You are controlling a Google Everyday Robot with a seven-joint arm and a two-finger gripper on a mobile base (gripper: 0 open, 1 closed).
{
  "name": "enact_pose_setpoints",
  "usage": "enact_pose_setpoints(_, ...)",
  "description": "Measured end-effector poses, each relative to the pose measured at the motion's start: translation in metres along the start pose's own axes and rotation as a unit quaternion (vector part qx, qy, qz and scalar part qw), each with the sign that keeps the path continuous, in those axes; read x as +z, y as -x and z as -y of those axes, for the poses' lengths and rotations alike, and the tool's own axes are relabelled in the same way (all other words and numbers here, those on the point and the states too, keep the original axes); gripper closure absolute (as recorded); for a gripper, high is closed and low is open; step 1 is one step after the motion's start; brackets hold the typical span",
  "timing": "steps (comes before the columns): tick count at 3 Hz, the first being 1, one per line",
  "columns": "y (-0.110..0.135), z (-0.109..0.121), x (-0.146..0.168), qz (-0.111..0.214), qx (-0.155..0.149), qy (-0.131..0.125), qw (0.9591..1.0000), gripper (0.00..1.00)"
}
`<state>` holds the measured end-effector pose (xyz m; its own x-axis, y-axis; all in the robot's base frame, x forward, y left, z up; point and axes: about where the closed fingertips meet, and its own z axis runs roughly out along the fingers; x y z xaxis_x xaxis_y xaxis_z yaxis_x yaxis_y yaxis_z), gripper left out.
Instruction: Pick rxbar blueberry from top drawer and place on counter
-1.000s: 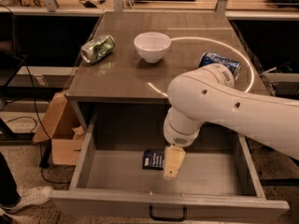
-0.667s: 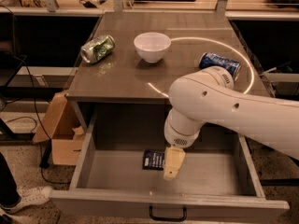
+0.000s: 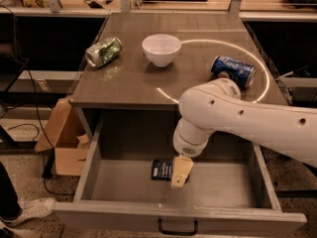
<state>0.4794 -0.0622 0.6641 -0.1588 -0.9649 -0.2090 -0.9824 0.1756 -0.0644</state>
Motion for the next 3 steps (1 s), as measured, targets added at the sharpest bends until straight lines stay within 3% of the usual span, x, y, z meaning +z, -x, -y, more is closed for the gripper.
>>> enact_pose_setpoints(2, -0.004, -0.007, 0.048, 0.021, 0.011, 0.018, 0.9995, 0.0)
enact_pose_setpoints(3, -0.004, -0.007, 0.052, 0.022, 0.011, 0.022, 0.9994, 0.0)
